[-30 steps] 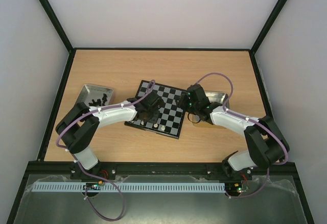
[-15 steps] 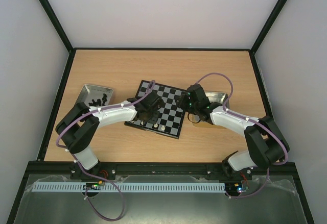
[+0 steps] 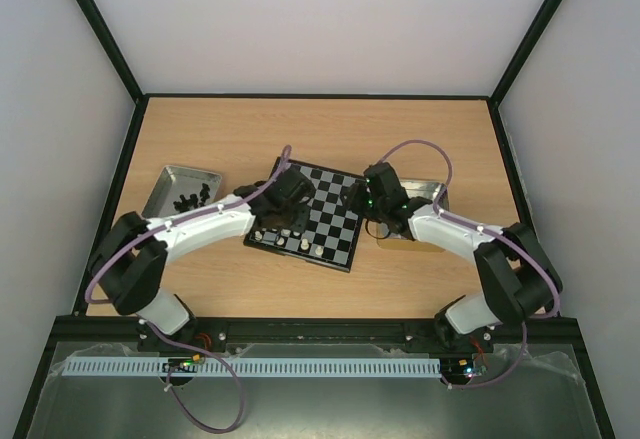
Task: Set up the chess pieces on the board
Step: Place the chess piece on the chessboard, then pick up the chess piece from the chessboard.
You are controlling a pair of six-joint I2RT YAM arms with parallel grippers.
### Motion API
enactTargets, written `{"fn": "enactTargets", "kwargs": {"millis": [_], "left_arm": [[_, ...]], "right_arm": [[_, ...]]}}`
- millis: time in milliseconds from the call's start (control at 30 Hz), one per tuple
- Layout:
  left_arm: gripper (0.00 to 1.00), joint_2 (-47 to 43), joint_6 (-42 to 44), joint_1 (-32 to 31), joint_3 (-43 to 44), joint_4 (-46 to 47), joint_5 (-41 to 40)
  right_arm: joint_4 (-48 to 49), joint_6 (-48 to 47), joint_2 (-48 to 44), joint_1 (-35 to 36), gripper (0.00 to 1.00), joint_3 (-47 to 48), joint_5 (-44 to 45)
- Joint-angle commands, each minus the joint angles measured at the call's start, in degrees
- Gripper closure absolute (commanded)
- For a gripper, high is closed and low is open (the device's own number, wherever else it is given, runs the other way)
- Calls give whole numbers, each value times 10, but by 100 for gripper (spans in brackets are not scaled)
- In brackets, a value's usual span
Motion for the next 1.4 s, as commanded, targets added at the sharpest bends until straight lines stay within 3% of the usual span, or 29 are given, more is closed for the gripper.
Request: {"fn": "enactTargets", "kwargs": {"millis": [0, 233, 433, 1033, 1367], "left_arm": [[77, -54, -32, 32, 8, 3, -17], [70, -136, -97, 147, -60, 53, 13], [65, -163, -102, 190, -93, 68, 46], [60, -171, -114, 219, -133, 95, 82], [60, -196, -124, 232, -150, 95, 70]], "right_arm": [[-27, -37, 36, 4, 53, 55, -6], [-110, -93, 145, 42, 53, 177, 30], [-170, -127, 238, 77, 53, 295, 67], [-287, -183, 411, 125, 54, 513, 111], [-320, -206, 430, 146, 55, 551, 139]]}}
